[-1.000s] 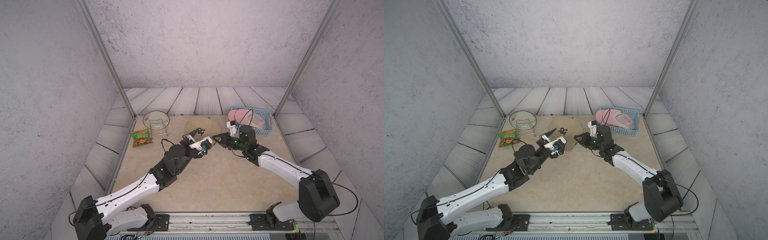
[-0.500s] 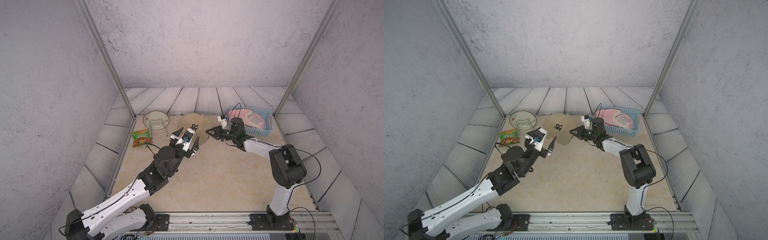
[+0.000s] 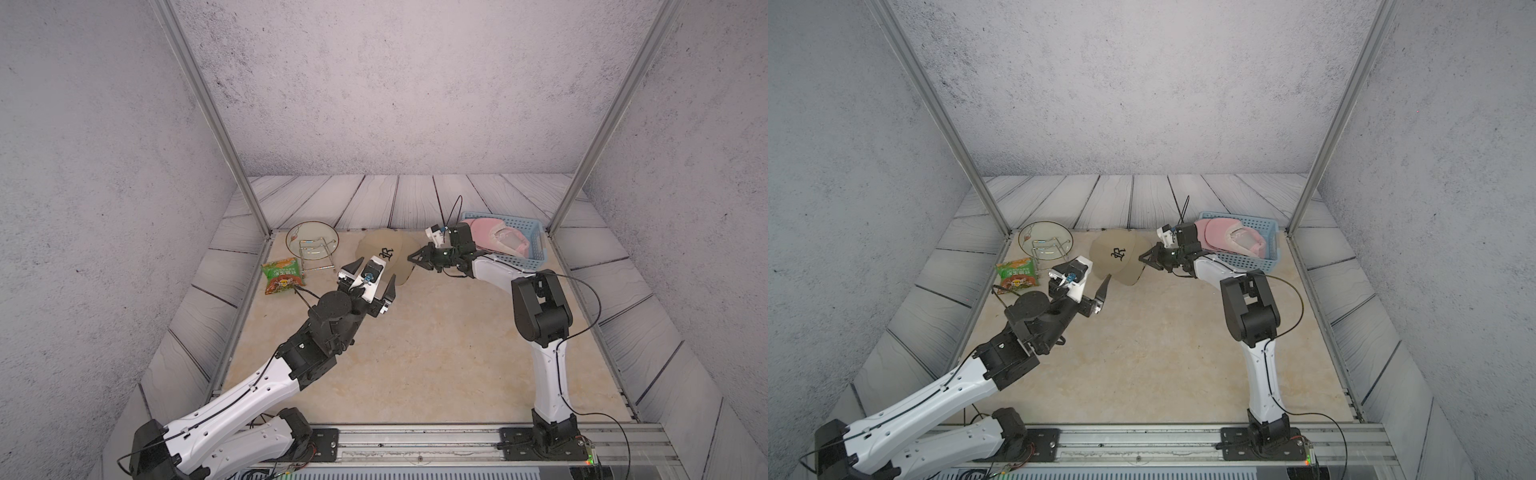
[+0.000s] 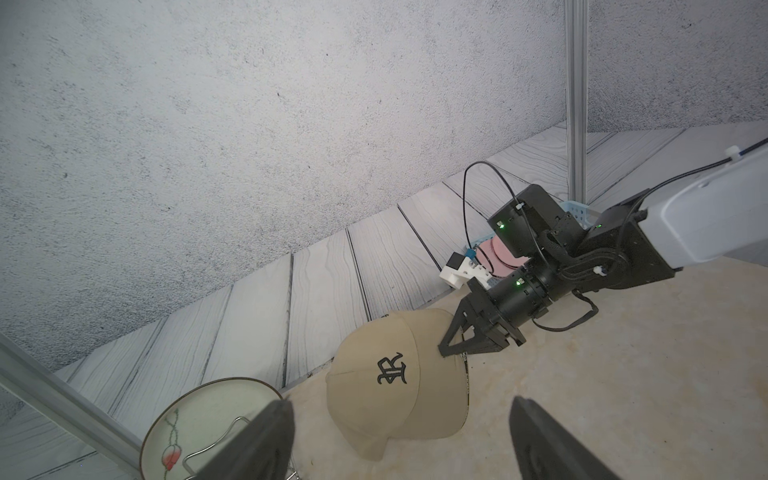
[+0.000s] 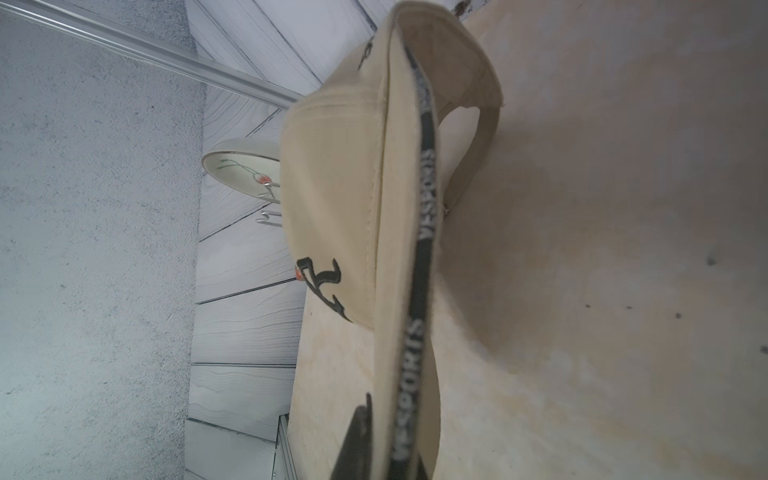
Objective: Turn the baseball cap inside out
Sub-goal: Place the baseball cap at the center of the board.
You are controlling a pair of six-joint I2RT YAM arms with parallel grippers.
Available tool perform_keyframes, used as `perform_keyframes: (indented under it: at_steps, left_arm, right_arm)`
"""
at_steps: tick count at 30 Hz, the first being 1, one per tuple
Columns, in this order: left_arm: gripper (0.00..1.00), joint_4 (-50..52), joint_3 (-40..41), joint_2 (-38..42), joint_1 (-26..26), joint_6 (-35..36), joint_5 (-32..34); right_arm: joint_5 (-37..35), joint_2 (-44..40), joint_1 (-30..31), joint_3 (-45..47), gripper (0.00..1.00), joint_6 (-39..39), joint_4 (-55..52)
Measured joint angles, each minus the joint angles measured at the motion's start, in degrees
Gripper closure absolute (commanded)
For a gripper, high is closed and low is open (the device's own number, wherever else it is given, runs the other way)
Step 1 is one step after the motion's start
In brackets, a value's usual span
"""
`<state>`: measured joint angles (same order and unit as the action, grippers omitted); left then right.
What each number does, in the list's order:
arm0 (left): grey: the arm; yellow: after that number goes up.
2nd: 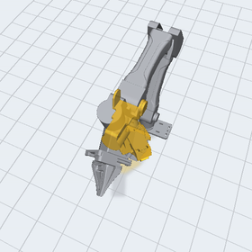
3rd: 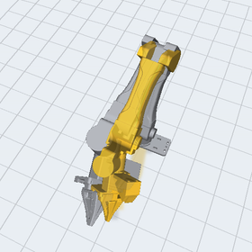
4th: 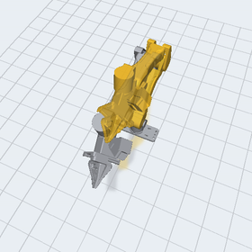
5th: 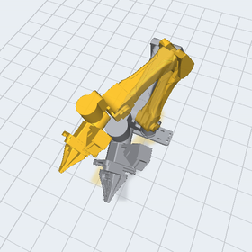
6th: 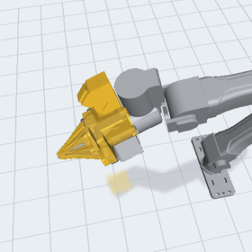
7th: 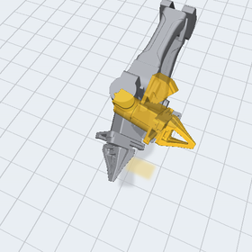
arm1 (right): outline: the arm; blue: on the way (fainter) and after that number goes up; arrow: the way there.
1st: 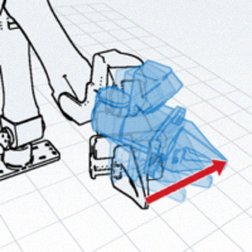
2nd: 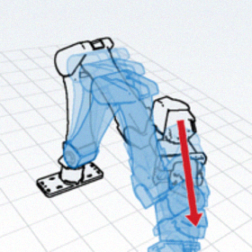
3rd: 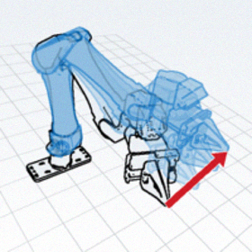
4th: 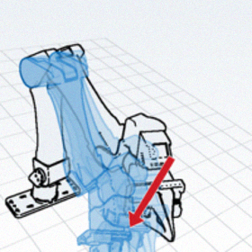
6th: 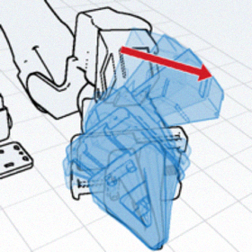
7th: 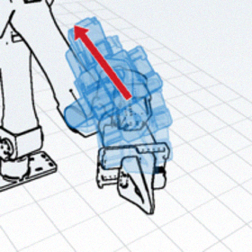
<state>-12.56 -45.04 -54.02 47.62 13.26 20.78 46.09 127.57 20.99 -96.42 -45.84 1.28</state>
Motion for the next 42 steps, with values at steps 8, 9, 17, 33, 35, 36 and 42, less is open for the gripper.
perform_keyframes:
  at_steps: [8,9,17,33,35,36,42]
  left_arm:
    - [0.13,0.1,0.0,0.0,-0.3,-0.7,-0.2]
    - [0.13,0.1,0.0,0.0,-0.3,-0.8,-0.3]
    - [0.12,0.6,0.3,0.0,-0.5,-1.6,-0.7]
    - [0.11,8.2,-2.1,-5.4,-8.0,-14.3,-5.3]
    - [0.11,9.5,-3.0,-6.2,-9.2,-16.2,-7.0]
    - [0.11,9.9,-3.4,-6.5,-10.1,-17.3,-8.2]
    - [0.11,10.7,-3.7,-8.7,-15.4,-23.2,-14.9]
  right_arm:
    - [-5.2,4.9,-1.7,-12.3,0.62,8.9,-15.7]
    - [-6.1,5.4,-1.8,-14.0,0.56,10.0,-17.6]
    - [-15.4,5.9,-2.4,-21.2,0.35,18.3,-27.0]
    - [-41.4,-15.9,-3.0,0.3,0.33,32.7,-23.6]
    - [-43.4,-18.1,-4.0,0.1,0.33,33.9,-23.0]
    - [-44.2,-18.6,-4.7,-0.2,0.33,34.4,-23.0]
    - [-46.8,-18.4,-10.2,-2.4,0.34,37.6,-25.3]
